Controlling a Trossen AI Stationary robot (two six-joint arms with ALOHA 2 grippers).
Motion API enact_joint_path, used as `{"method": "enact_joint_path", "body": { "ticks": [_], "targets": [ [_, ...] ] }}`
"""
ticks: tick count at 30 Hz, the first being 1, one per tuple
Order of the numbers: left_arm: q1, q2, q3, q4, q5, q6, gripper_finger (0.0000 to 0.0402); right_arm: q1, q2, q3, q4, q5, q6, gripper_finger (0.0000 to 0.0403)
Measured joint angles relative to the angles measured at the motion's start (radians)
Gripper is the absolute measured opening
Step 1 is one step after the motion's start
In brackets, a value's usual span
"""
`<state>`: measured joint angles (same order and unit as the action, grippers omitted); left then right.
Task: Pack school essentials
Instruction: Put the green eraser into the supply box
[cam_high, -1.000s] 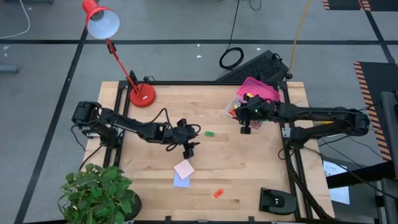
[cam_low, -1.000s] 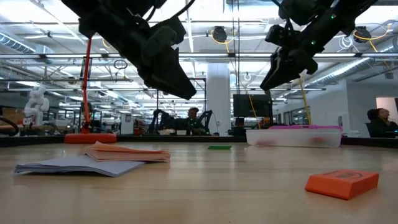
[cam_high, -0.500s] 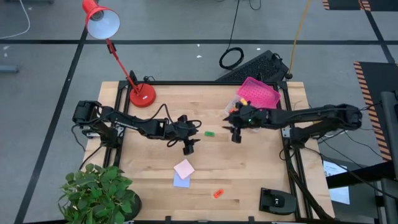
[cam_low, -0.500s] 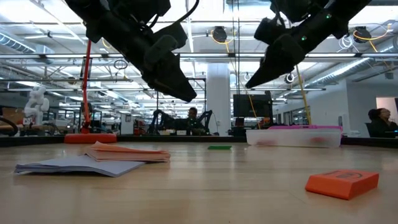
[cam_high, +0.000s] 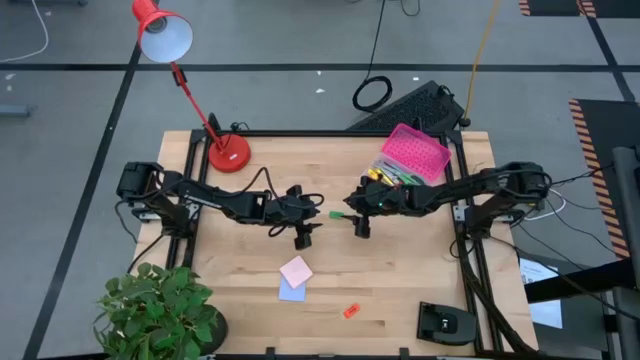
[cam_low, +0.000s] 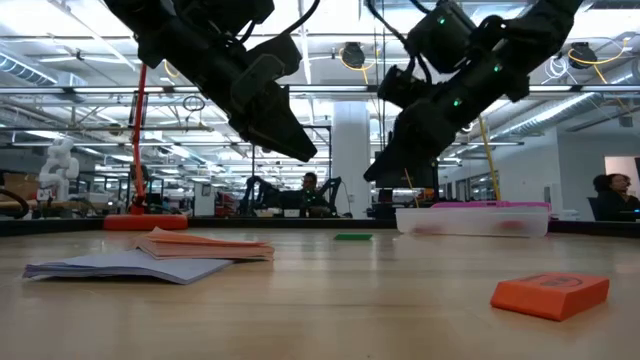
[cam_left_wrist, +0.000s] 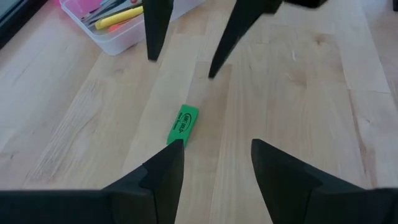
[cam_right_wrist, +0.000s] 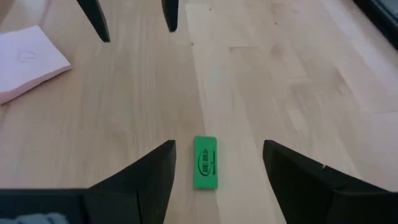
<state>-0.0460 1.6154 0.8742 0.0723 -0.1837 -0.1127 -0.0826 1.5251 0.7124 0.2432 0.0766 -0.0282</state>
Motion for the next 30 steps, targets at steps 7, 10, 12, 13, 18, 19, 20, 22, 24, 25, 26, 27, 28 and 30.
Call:
{"method": "enact_joint_path", "body": {
  "ticks": [7,10,12,13,18,19,20,22,24,25,26,27,28,30],
  "targets": [
    [0.0,0.0,0.0,0.0,0.0,-0.001,0.0191,0.0,0.104,0.0,0.101,-0.001,0.0,0.0238],
    [0.0,0.0,0.0,0.0,0.0,-0.005,0.0191,0.0,0.153,0.0,0.142,-0.001,-0.007,0.0238],
    [-0.001,0.0,0.0,0.002,0.0,-0.009,0.0191,0.0,0.18,0.0,0.154,-0.001,-0.01,0.0238],
    [-0.001,0.0,0.0,0.003,0.0,-0.013,0.0191,0.0,0.193,0.0,0.159,-0.001,-0.012,0.0238],
    [-0.002,0.0,0.0,0.005,0.0,-0.021,0.0191,-0.002,0.237,0.0,0.191,-0.003,-0.018,0.0238],
    [-0.002,0.0,0.0,0.006,0.0,-0.021,0.0191,-0.002,0.242,0.0,0.194,-0.003,-0.018,0.0238],
    [-0.002,0.0,0.0,0.006,0.0,-0.021,0.0191,-0.002,0.246,0.0,0.199,-0.003,-0.018,0.0238],
    [-0.002,0.0,0.0,0.007,0.0,-0.021,0.0191,-0.002,0.255,0.0,0.206,-0.003,-0.026,0.0238],
    [-0.003,0.0,0.0,0.008,0.0,-0.021,0.0191,-0.002,0.262,0.0,0.199,-0.003,-0.037,0.0238],
    [-0.003,0.0,0.0,0.008,0.0,-0.021,0.0191,-0.002,0.266,0.0,0.203,-0.004,-0.038,0.0238],
    [-0.003,0.0,0.0,0.008,0.0,-0.021,0.0191,-0.003,0.272,0.0,0.206,-0.003,-0.038,0.0238],
    [-0.003,0.0,0.0,0.008,0.0,-0.022,0.0191,-0.003,0.274,0.0,0.202,-0.004,-0.037,0.0237],
    [-0.003,0.0,0.0,0.008,0.0,-0.023,0.0191,-0.003,0.275,0.0,0.201,-0.004,-0.039,0.0237],
    [-0.003,0.0,0.0,0.008,0.0,-0.023,0.0191,-0.003,0.284,0.0,0.209,-0.005,-0.037,0.0237]
  ]
}}
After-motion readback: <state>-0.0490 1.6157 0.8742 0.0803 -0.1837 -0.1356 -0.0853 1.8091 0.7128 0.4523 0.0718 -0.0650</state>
